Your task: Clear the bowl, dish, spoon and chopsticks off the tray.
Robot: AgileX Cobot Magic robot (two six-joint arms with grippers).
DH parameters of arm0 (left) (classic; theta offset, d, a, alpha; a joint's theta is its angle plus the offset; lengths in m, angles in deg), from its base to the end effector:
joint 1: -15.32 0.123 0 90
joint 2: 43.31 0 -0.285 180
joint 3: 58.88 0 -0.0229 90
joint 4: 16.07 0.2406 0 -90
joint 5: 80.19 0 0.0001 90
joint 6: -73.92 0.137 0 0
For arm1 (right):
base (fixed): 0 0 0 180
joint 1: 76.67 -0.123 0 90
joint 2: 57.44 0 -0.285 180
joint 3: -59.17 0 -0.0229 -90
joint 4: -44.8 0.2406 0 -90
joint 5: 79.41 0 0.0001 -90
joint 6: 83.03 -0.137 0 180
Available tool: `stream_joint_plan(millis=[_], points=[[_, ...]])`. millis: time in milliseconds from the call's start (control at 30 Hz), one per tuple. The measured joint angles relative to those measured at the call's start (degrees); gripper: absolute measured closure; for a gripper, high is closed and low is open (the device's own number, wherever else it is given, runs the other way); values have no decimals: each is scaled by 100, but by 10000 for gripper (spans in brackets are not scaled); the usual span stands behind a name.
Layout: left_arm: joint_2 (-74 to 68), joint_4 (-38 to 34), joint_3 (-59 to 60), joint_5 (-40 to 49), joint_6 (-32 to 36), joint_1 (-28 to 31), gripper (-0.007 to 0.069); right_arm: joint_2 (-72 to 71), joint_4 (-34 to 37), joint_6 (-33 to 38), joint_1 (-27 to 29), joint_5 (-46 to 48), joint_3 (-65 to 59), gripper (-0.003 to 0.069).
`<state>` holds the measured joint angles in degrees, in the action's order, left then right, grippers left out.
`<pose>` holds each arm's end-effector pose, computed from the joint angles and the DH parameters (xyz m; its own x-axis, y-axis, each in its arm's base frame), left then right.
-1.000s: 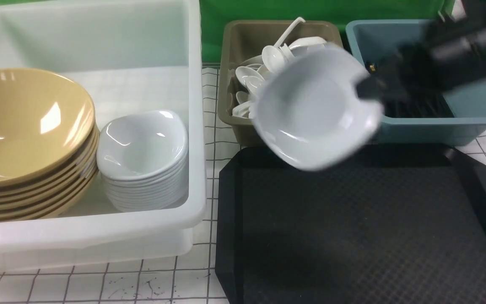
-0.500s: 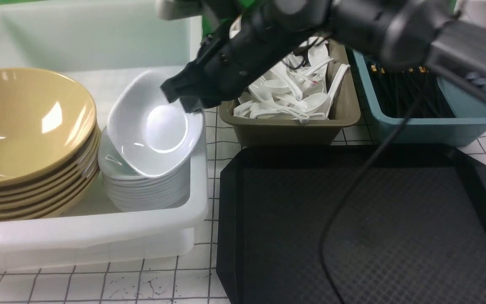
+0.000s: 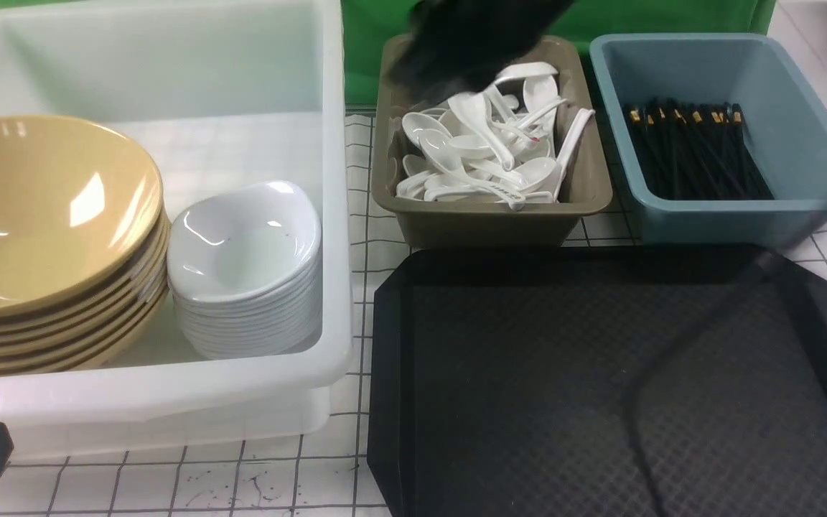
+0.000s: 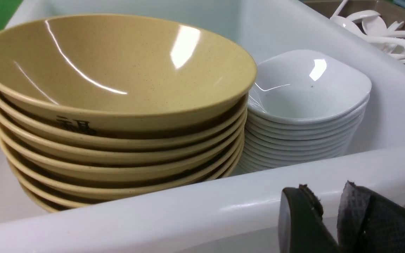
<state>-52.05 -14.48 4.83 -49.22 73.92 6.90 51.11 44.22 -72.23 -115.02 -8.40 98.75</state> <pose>0.0735 -0.0089 0.2288 -0.2262 0.0575 -0.9724 0.1381 0.9901 0.0265 0.3106 0.2441 0.3959 -0.4722 -0.6167 -0.6299 -0.7188 0.6830 -0.1298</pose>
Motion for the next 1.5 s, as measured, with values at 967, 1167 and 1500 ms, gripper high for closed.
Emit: stream_joint_plan(millis=[967,1167,1500], points=[[0,-56,0,19,0,0,503,-4798,-549,-204,637,-3146,-8112,620],[0,-80,0,19,0,0,503,-7685,-610,-147,1837,-4854,-9827,618],[0,-116,6,26,0,0,503,-10105,-616,-1194,3466,-5815,-11821,617]])
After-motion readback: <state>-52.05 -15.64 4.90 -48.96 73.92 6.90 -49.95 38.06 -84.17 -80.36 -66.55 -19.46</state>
